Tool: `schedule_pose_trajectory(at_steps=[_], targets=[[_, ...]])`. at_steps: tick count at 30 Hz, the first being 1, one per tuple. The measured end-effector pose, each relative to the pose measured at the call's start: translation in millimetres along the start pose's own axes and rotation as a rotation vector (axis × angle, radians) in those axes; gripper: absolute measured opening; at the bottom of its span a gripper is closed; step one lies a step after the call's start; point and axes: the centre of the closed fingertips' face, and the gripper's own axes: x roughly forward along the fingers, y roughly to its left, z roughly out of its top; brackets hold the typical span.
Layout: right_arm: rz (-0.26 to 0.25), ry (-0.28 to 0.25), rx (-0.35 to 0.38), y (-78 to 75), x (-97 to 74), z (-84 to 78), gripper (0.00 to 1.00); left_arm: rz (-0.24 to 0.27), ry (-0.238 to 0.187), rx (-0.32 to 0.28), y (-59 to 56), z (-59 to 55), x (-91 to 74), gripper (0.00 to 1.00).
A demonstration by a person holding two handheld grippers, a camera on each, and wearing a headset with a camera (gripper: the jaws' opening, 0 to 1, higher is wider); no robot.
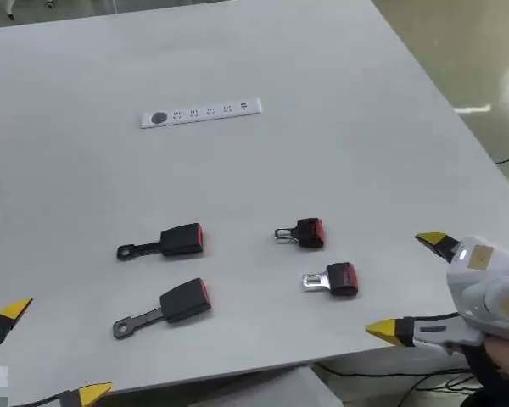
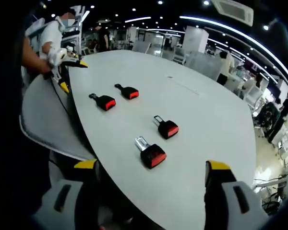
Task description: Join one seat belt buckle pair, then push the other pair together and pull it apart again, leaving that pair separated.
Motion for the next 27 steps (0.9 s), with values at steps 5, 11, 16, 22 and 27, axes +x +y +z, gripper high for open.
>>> schedule_pose_trajectory(at_steps=[5,11,16,22,27], targets=[[-0.014,-0.016,0.016,-3.9,0.1,1.9,0.89,-0.001,0.007,-0.001,-1.4,3.2,-0.4,0.99],[-0.003,-0.003,0.026,1.9,3.3,-6.8,0.88,-0.007,0.015,0.001,-4.5,4.4,-0.7,0.99],[0.003,0.005,0.02,2.3,2.7,-9.7,0.87,-0.004,0.015,-0.001,-4.0,5.4,-1.3,0.98],[0.01,0.019,0.008,0.6,5.2,-12.6,0.88,0.003,0.015,-0.004,-2.3,6.1,-1.7,0.98],[0.019,0.024,0.006,0.5,7.5,-11.4,0.88,0.005,0.015,-0.005,-1.1,6.4,-1.2,0.98]])
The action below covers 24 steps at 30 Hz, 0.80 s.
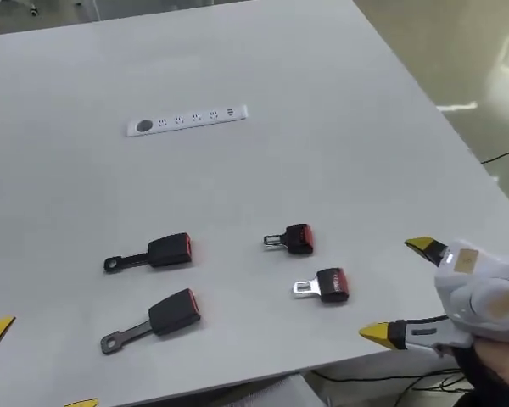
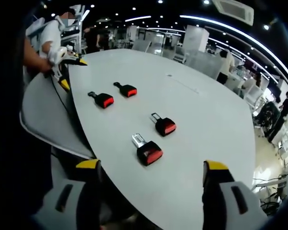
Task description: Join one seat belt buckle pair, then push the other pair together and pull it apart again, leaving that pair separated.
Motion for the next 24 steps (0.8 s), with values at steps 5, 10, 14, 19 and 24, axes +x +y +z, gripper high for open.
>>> schedule_pose_trajectory(at_steps=[5,10,14,19,24], targets=[[0.003,0.002,0.055,-4.4,-2.9,0.2,0.75,-0.011,0.007,0.008,-1.6,-1.3,1.1,0.97],[-0.01,-0.002,0.041,-7.7,-6.8,-1.2,0.76,-0.011,0.003,0.008,-0.9,-1.1,1.0,0.97],[-0.019,-0.001,0.05,-9.2,-8.6,-3.9,0.79,-0.014,0.003,0.007,-1.4,-1.8,1.2,0.96],[-0.048,-0.022,0.052,-12.0,-9.2,-6.2,0.92,-0.015,0.007,0.008,-2.0,-2.3,1.3,0.96],[-0.06,-0.022,0.056,-13.4,-11.2,-8.3,0.99,-0.014,0.008,0.008,-1.9,-3.2,2.0,0.98]])
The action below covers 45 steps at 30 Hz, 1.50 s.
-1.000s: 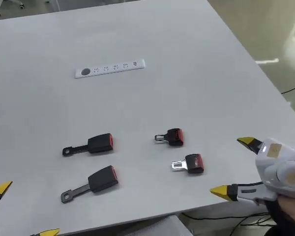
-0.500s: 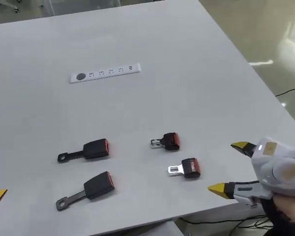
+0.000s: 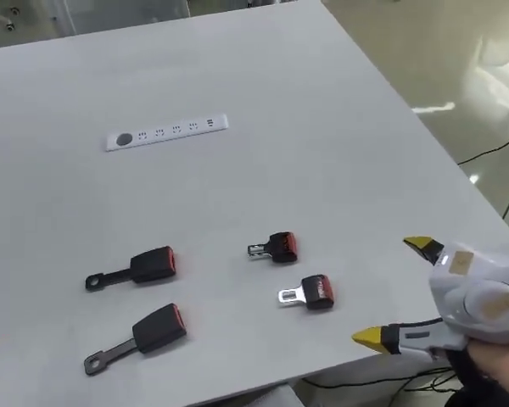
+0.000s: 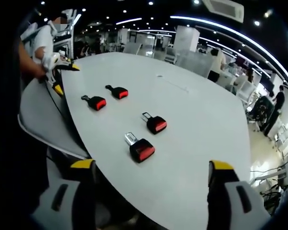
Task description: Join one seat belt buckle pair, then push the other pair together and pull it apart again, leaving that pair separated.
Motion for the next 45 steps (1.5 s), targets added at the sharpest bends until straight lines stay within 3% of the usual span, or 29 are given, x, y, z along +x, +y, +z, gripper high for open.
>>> schedule_pose_trajectory(at_steps=[9,27,45], targets=[[-0.003,-0.025,-0.01,1.6,-1.6,1.7,1.0,0.002,-0.007,-0.01,-0.6,0.8,-0.4,0.98],[-0.018,-0.019,-0.014,-3.1,-7.1,-3.9,1.0,0.017,-0.028,-0.022,3.2,3.5,-0.4,1.0],[-0.012,-0.029,-0.04,-1.4,-2.8,8.3,1.0,0.02,-0.038,-0.017,2.3,7.0,-1.3,1.0]])
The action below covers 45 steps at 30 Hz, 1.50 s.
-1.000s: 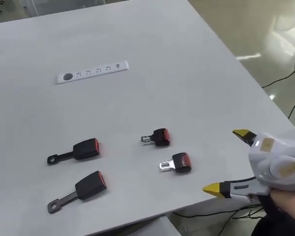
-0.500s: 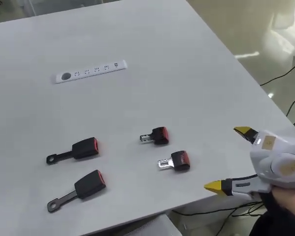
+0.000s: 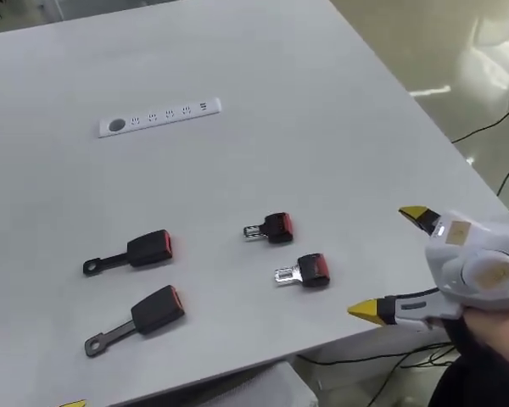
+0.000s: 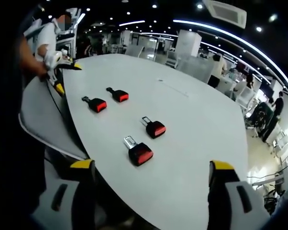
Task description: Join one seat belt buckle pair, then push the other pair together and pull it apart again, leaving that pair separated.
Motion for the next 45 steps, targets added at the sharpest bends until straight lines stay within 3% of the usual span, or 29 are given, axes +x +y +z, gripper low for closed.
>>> schedule_pose_trajectory(at_steps=[9,14,20,24,45], targets=[[-0.011,0.013,-0.004,0.3,-3.3,-3.5,1.0,0.003,0.0,0.02,-0.9,-0.2,-1.3,1.0],[-0.017,0.062,-0.021,0.0,-5.3,-6.2,0.99,0.01,0.006,0.023,0.9,-1.3,-1.6,1.0],[-0.013,0.053,-0.029,-0.9,-7.1,-1.5,0.99,0.009,0.006,0.028,-0.3,-1.0,-2.0,1.0],[-0.009,0.09,-0.016,-0.1,-8.9,-7.7,0.96,0.015,0.009,0.04,0.1,-1.1,-2.6,1.0],[0.004,0.079,-0.03,13.2,-16.3,-5.5,0.98,0.016,-0.005,0.036,-1.2,2.3,-4.7,1.0]])
